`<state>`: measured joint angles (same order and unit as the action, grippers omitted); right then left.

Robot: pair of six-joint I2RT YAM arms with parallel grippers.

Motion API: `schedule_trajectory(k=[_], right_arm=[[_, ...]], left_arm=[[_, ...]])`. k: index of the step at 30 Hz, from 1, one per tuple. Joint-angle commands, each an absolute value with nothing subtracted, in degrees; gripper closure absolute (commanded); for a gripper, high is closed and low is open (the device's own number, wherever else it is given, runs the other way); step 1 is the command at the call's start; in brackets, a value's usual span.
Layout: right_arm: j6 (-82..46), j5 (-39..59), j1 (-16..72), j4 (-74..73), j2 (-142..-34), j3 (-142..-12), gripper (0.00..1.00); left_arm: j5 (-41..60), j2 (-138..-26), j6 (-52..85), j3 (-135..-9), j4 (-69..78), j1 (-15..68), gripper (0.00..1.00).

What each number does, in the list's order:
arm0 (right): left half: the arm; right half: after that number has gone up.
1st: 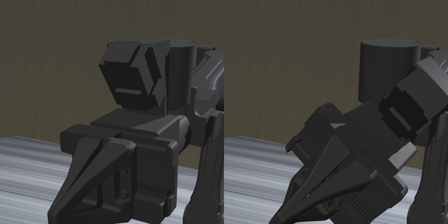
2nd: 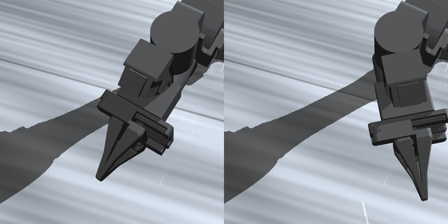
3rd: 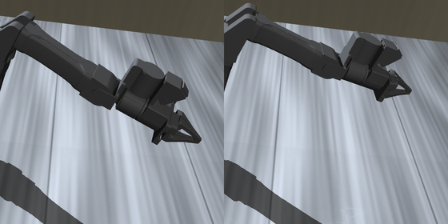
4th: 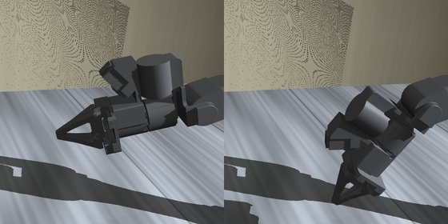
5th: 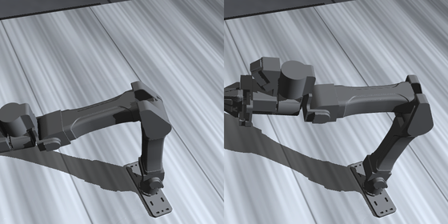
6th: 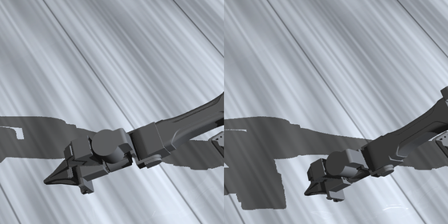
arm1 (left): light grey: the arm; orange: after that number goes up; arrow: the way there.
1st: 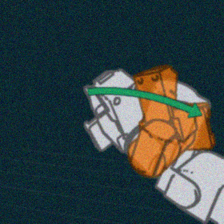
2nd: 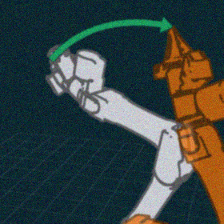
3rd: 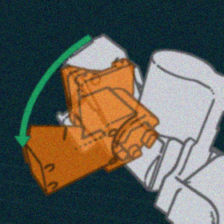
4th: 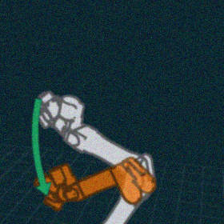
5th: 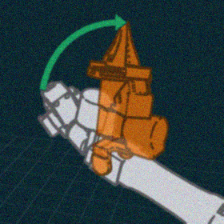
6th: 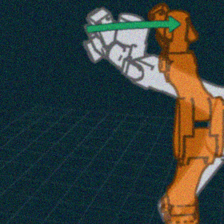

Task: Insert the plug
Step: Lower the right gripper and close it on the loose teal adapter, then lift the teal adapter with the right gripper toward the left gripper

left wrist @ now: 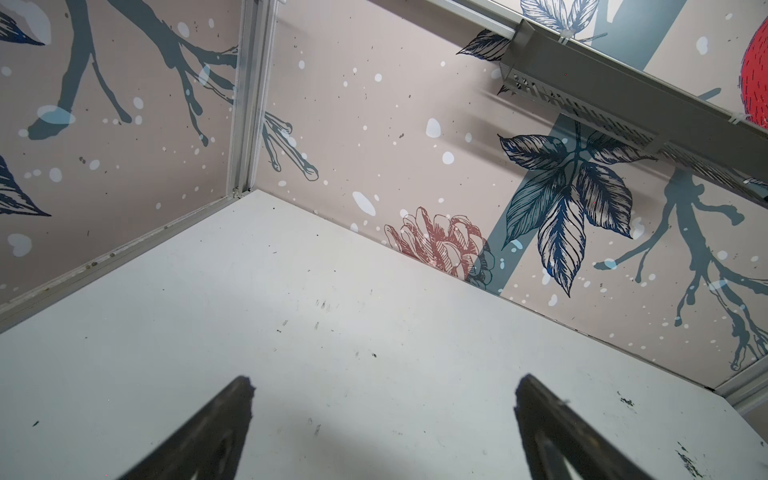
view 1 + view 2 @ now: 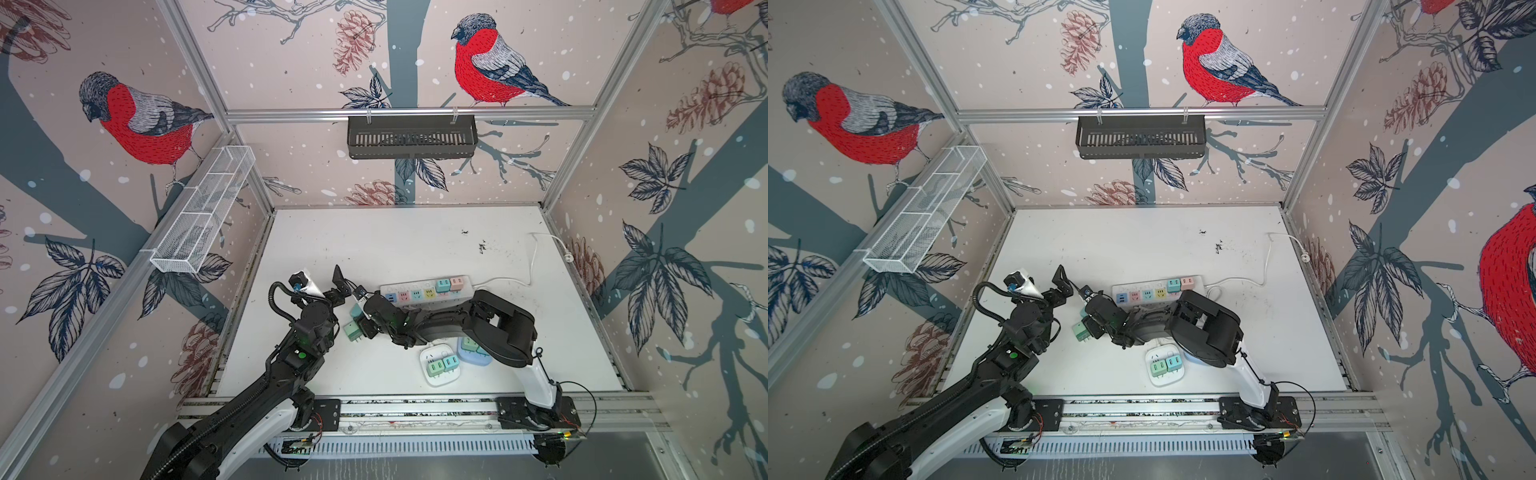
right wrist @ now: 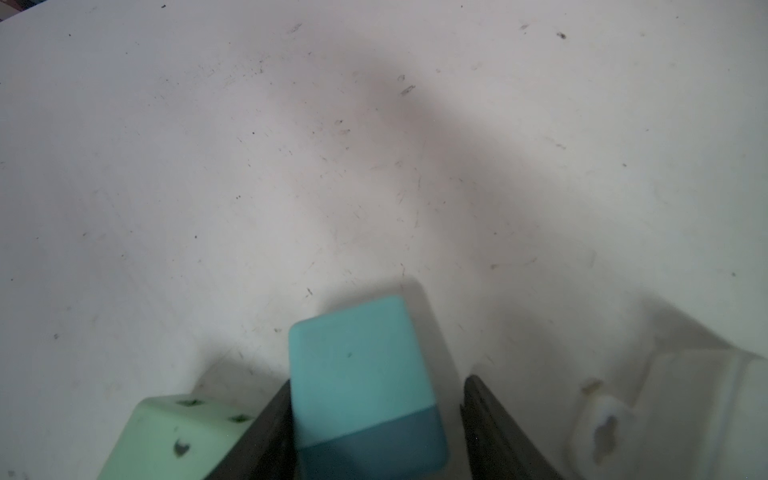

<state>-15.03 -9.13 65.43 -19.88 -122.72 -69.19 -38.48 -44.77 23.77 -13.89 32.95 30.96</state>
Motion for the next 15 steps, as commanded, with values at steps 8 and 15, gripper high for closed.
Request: schedule_trajectory(k=[8,15], right_arm=[[-15.5,-7.0,65.2,-17.5,-123.7,-69.9,0.52],[-15.6,-6.8,65.2,-17.6,-122.1,-69.1,0.61]], left_arm=[[-38.1,-44.4,23.8,-14.2,34.4,30.9,0.03],[-37.4,-44.6,23.8,-14.4,34.5,30.9,0.02]])
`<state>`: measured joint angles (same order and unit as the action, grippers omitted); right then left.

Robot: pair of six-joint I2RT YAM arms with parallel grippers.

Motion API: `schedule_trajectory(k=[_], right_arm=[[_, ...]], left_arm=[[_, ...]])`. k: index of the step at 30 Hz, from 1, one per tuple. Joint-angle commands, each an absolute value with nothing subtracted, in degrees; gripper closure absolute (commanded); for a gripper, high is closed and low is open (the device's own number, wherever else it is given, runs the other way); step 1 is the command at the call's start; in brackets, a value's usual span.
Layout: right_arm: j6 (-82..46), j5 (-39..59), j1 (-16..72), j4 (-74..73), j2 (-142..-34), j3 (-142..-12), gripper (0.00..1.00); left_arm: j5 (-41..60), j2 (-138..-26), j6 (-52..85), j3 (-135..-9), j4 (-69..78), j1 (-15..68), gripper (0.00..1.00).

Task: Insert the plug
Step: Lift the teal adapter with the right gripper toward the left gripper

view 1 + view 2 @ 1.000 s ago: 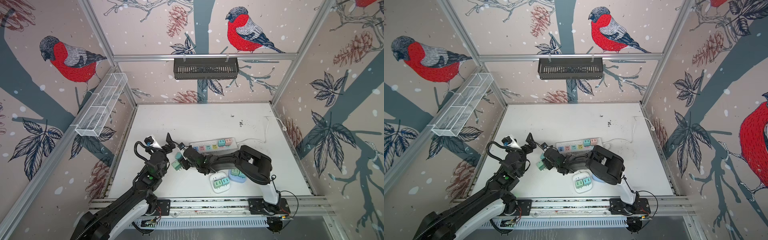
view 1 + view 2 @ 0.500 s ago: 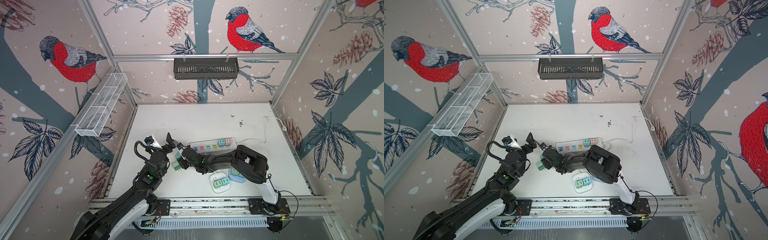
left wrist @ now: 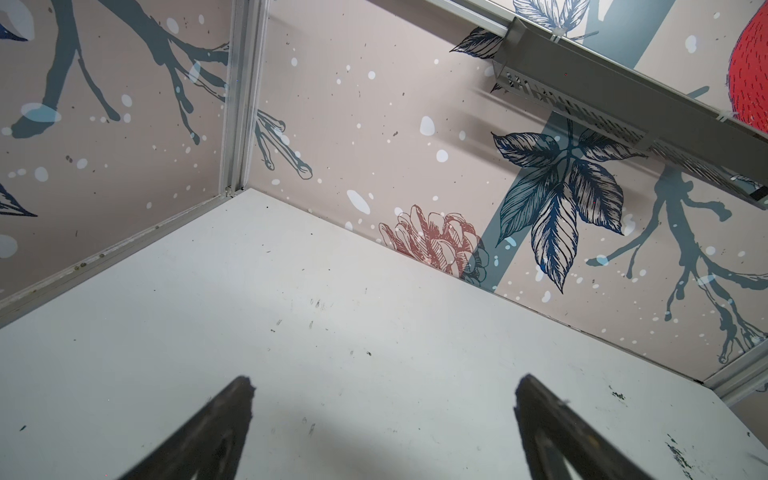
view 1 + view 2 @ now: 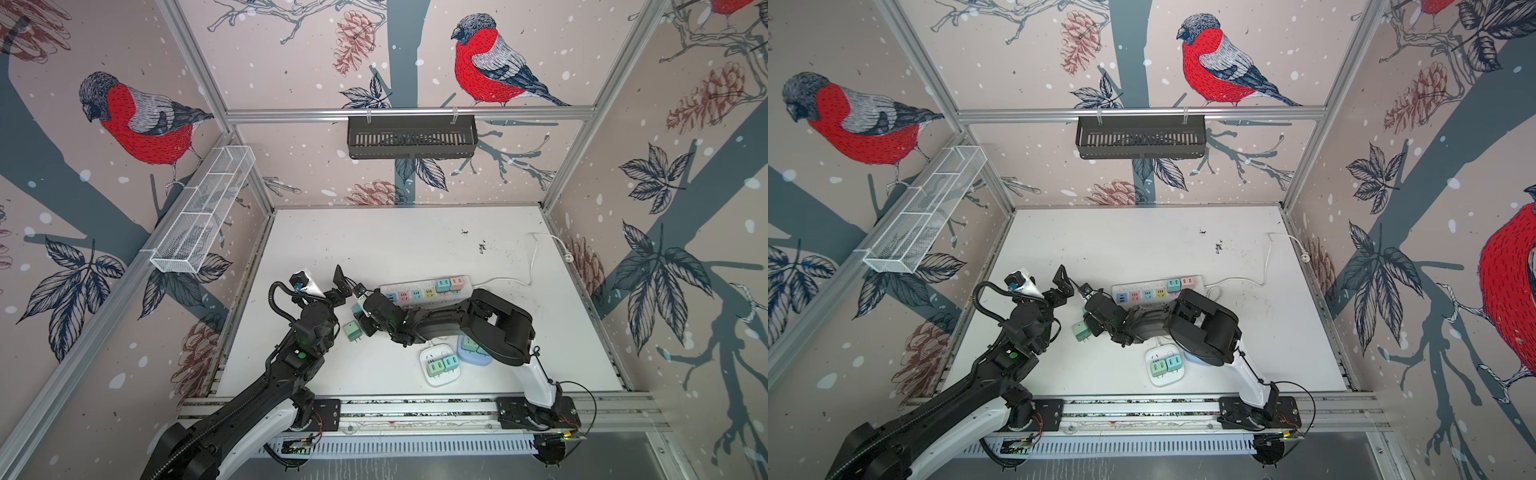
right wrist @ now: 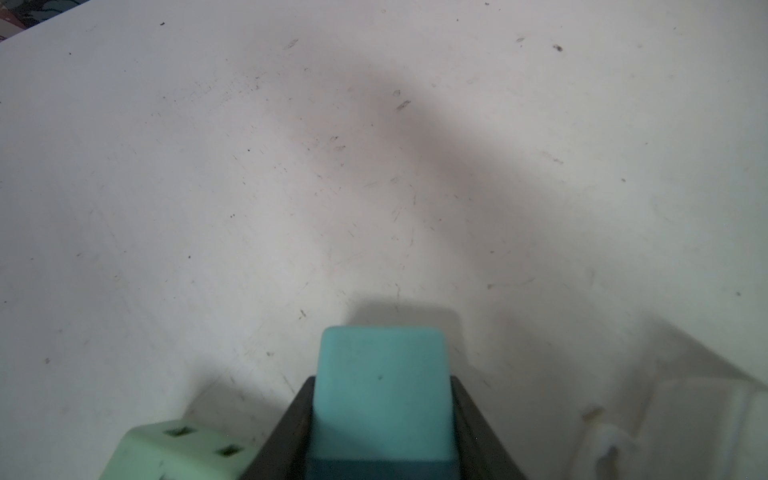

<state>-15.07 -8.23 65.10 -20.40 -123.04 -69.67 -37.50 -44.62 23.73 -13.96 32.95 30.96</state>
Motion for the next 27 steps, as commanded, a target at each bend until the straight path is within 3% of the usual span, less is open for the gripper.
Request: schedule_trajectory(k=[1,11,21,27], right_arm=[[-15.5,-6.7,65.3,-18.0,-121.4,-68.6,0.61],[-6.8,-15.3,64.5,-21.2,-104.7,-62.2,0.65],[4.4,-19.6,55.7,-22.6,-89.0,-64.2,0.68],[10.7,-10.3,49.4,-33.4,-84.1,-62.0,0.68]], left_arm=[[-37.2,-44.6,23.9,-14.3,34.5,30.9,0.02],[-32.7,-44.1,22.3,-14.7,35.3,30.9,0.02],[-23.0,-40.2,19.8,-15.9,33.8,31.6,0.03],[-17.2,-41.6,18.1,-16.2,35.7,31.9,0.02]])
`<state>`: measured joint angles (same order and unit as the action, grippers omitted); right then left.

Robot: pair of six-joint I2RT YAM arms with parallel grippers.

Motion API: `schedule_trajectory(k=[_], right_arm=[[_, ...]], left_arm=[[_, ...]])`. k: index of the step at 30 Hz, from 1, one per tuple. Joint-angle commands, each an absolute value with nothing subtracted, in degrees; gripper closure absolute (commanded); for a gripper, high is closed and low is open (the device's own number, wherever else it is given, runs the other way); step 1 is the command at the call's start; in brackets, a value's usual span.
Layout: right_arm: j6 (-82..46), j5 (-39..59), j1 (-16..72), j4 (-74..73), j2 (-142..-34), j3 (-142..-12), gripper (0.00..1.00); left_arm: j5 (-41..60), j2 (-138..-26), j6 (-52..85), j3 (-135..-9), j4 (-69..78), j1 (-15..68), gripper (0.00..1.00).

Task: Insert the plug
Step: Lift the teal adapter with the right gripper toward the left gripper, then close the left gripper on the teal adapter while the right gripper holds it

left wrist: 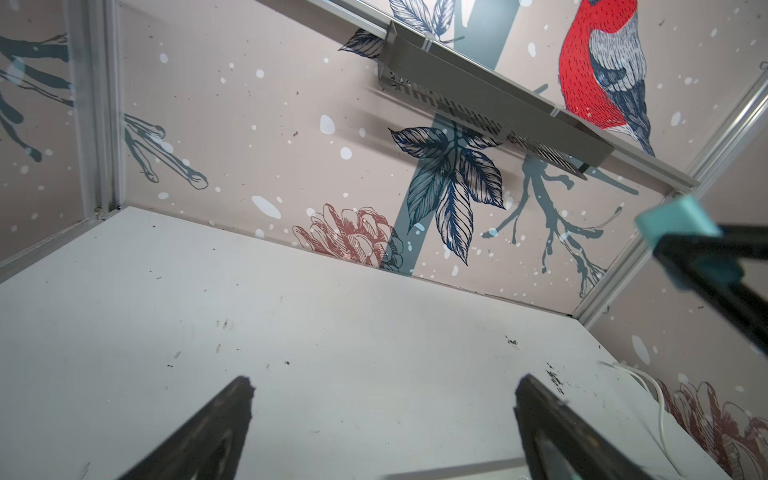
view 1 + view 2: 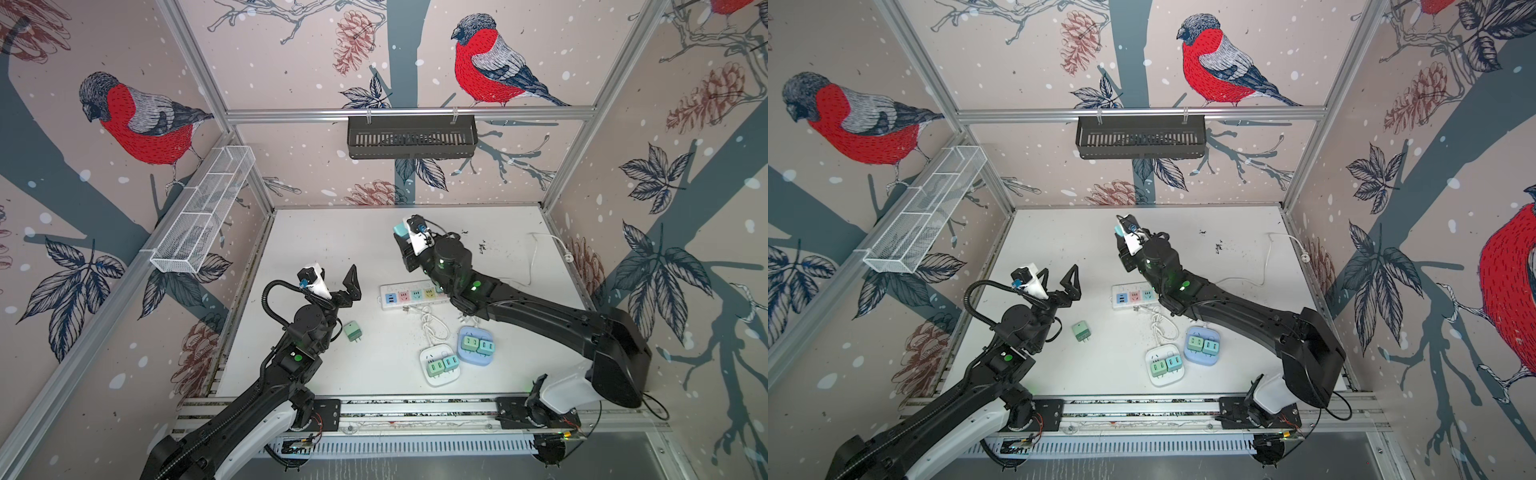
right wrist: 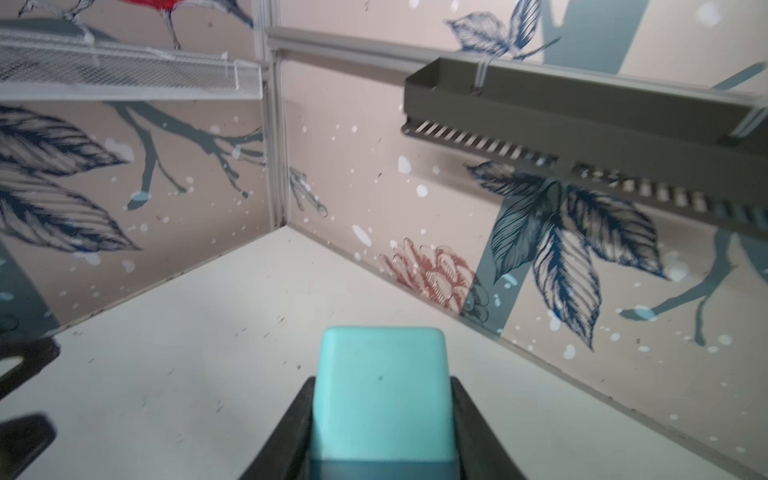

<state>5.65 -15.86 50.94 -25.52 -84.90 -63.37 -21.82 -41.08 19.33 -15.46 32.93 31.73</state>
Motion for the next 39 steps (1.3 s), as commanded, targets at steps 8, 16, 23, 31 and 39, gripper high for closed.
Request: schedule_trajectory(k=[8,16,23,31,39], right_arm=[[22.2,-3.9,48.1,-58.0,-84.8,-43.3,0.74],[25.7,4.0,49.5,-64.8,-83.5,-33.9,0.73],[29.7,4.9,50.1,-69.7,-86.0,-31.7,0.79],[35.5,3.6,51.6,-78.7,-89.7,-29.0,0.8],[39.0,-1.7,53.5,-90.6,-91.8,-25.4,0.79]], left_arm=[[-9.3,-41.4,10.2,-16.3,38.8,35.7,0.02],[4.0,-42.6,5.4,-18.3,40.2,38.9,0.15],[12.2,-47.8,4.8,-21.3,40.4,40.3,0.17],[17.2,-52.0,5.4,-24.2,38.8,40.3,0.14],[11.9,-53.9,8.6,-24.9,37.8,40.3,0.13]])
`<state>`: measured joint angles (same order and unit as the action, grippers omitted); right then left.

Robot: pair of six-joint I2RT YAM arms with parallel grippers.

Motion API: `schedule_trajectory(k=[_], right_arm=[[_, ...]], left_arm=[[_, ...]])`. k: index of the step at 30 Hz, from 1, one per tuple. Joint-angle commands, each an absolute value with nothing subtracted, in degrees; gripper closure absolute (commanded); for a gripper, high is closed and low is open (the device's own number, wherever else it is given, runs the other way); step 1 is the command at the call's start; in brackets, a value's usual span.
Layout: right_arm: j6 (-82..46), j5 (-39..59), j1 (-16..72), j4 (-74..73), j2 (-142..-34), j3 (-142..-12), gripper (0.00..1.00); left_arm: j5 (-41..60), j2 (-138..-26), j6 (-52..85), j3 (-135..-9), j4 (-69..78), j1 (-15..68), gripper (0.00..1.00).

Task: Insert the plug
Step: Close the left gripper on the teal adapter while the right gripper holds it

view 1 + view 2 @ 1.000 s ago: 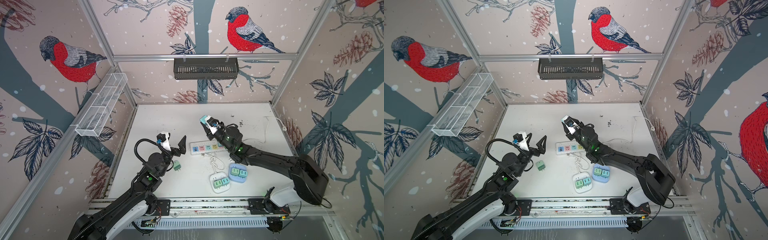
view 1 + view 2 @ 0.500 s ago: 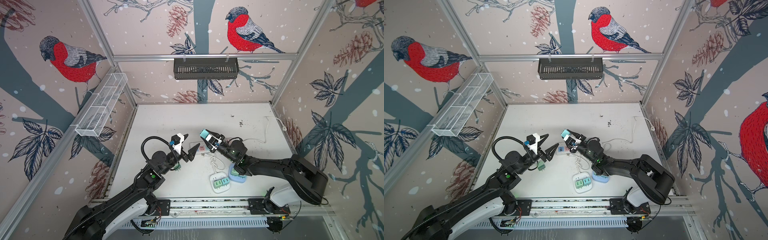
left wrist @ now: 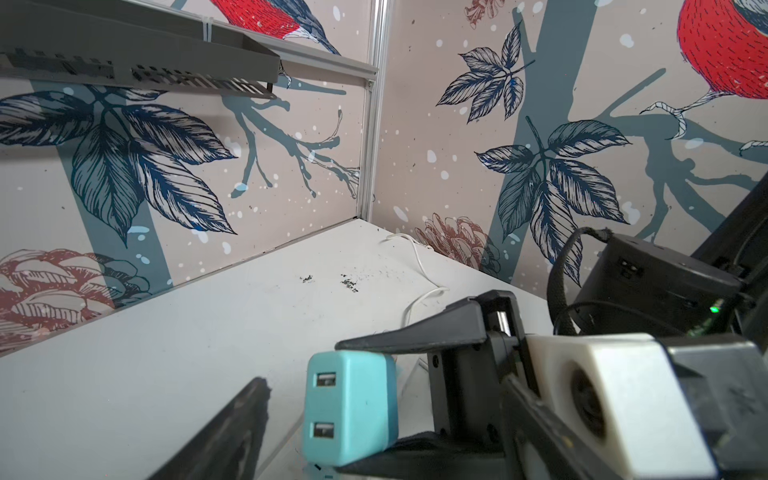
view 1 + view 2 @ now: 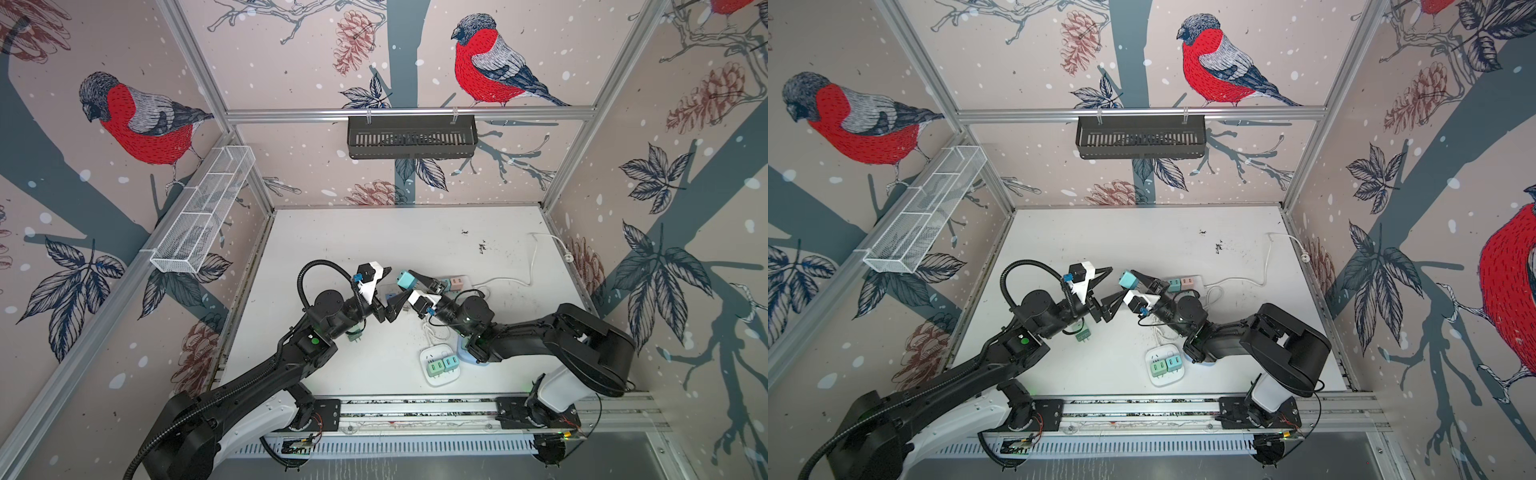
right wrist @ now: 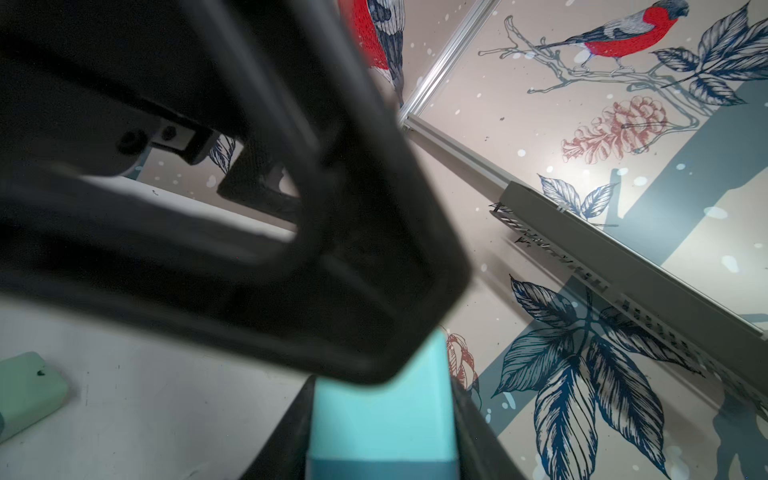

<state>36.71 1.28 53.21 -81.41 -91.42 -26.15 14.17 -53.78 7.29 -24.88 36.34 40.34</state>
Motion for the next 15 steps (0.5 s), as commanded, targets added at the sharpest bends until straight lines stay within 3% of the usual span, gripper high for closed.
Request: schedule_trajectory(k=[1,10,15], right_arm=[[39.3,-2.0,53.7,-91.5,-91.9,-25.1,0.79],[41.7,-1.6,55.9,-101.2,-91.6,-20.6,0.73],[44.6,-0.9,56.4,-106.9,-95.7,-20.3,0.7]], left_arm=[[12.0,-53.9,8.6,-24.9,37.8,40.3,0.13],[16.8,-58.1,8.3,-28.1,35.6,40.3,0.17],[21.3,-61.1,8.2,-30.3,34.3,40.3,0.24]])
